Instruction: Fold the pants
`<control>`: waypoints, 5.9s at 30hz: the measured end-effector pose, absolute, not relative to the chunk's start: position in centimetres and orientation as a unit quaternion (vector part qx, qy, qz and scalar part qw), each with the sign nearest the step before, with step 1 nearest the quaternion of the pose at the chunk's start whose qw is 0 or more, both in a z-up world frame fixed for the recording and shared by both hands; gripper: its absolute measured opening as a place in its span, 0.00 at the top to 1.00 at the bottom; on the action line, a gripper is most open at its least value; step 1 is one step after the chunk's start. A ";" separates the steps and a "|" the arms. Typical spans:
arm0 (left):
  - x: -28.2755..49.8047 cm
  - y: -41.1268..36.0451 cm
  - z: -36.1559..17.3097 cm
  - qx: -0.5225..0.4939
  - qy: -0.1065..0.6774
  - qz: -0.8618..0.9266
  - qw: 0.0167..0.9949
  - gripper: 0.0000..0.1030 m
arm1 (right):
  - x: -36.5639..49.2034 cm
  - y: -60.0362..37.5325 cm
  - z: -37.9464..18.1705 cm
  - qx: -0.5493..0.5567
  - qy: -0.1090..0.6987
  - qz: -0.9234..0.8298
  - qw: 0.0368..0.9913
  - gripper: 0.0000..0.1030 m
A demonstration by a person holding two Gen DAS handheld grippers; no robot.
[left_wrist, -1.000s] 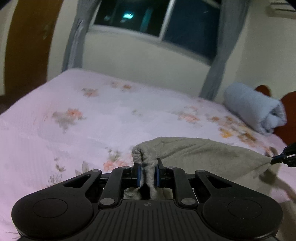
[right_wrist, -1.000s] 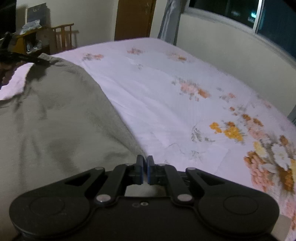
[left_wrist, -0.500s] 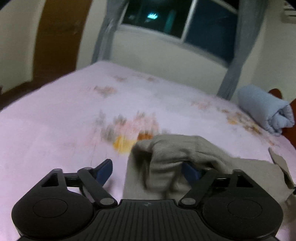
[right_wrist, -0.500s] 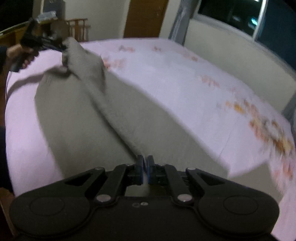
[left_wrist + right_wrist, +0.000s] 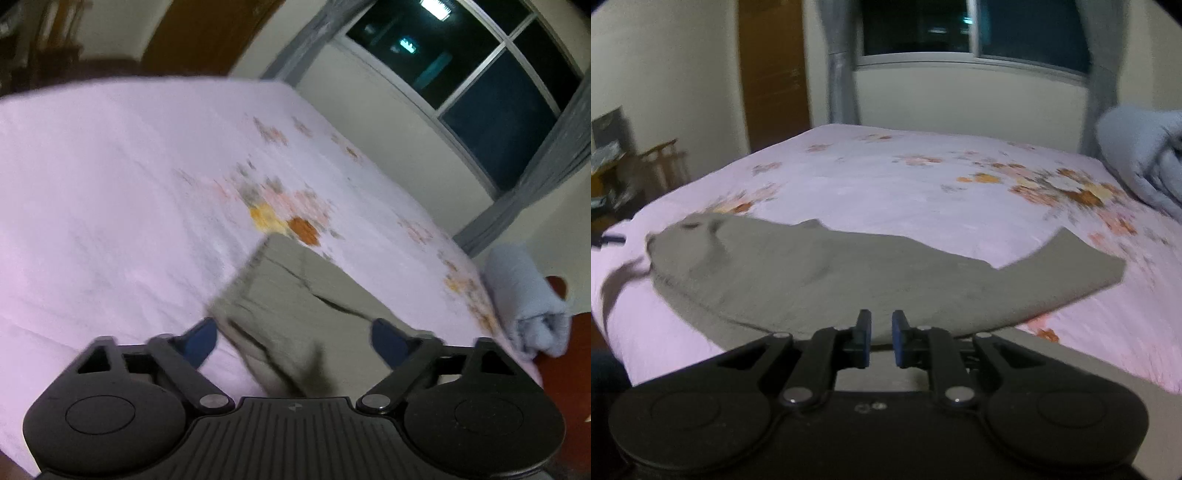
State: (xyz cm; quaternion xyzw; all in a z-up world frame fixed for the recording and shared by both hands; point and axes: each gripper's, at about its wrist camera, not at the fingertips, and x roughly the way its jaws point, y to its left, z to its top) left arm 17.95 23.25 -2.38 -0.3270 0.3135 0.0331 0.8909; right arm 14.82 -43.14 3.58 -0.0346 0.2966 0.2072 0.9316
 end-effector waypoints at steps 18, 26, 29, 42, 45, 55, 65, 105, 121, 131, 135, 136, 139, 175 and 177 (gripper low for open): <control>21.7 21.0 -3.7 -0.327 0.348 0.016 0.879 0.84 | 19.5 -43.8 -0.3 0.108 0.348 0.111 0.925 0.88; 20.8 22.0 -5.6 -0.328 0.364 0.014 0.872 0.84 | 22.2 -40.8 -0.6 0.057 0.361 0.028 0.930 0.41; 20.9 22.1 -5.8 -0.331 0.362 0.012 0.871 0.84 | 23.5 -39.6 -1.0 0.014 0.384 -0.016 0.923 0.47; 20.1 23.2 -4.2 -0.346 0.332 -0.033 0.877 0.84 | 17.3 -42.1 2.0 0.024 0.341 -0.008 0.940 1.00; 19.9 23.6 -4.8 -0.342 0.341 -0.032 0.875 0.84 | 15.0 -42.3 2.1 0.035 0.333 -0.004 0.942 1.00; 19.6 23.7 -5.8 -0.333 0.357 -0.022 0.873 0.84 | 10.3 -43.7 -2.7 0.126 0.335 -0.058 0.932 1.00; 20.0 23.5 -6.0 -0.322 0.370 -0.016 0.871 0.84 | 10.8 -44.9 -0.8 0.157 0.301 -0.068 0.938 0.65; 17.0 16.9 0.9 -0.226 0.315 0.004 0.922 0.00 | 8.5 -50.9 2.2 0.151 0.226 -0.090 0.958 0.48; 24.4 2.6 -3.5 -0.120 0.358 0.091 0.922 0.00 | 24.1 -47.9 2.1 -0.018 0.308 -0.021 0.951 0.70; 22.3 -4.9 -3.3 -0.078 0.384 -0.016 0.920 0.00 | 32.2 -45.7 -2.0 -0.072 0.366 -0.022 0.927 0.74; 22.3 -10.9 -4.8 -0.042 0.402 -0.048 0.913 0.00 | 33.9 -45.9 -3.3 -0.104 0.398 -0.034 0.911 0.76; 22.5 -11.8 -5.4 -0.030 0.402 -0.033 0.914 0.00 | 33.9 -46.4 -3.6 -0.102 0.403 -0.036 0.909 0.76; 22.7 -13.2 -6.0 -0.006 0.395 -0.008 0.918 0.00 | 33.3 -47.4 -3.7 -0.094 0.403 -0.034 0.910 0.89; 24.0 -10.6 -4.4 0.012 0.362 0.049 0.931 0.00 | 20.3 -56.7 4.4 0.024 0.274 -0.094 0.957 1.00; 23.6 -10.6 -4.2 0.011 0.362 0.043 0.931 0.00 | 19.1 -57.6 5.0 0.032 0.265 -0.103 0.958 1.00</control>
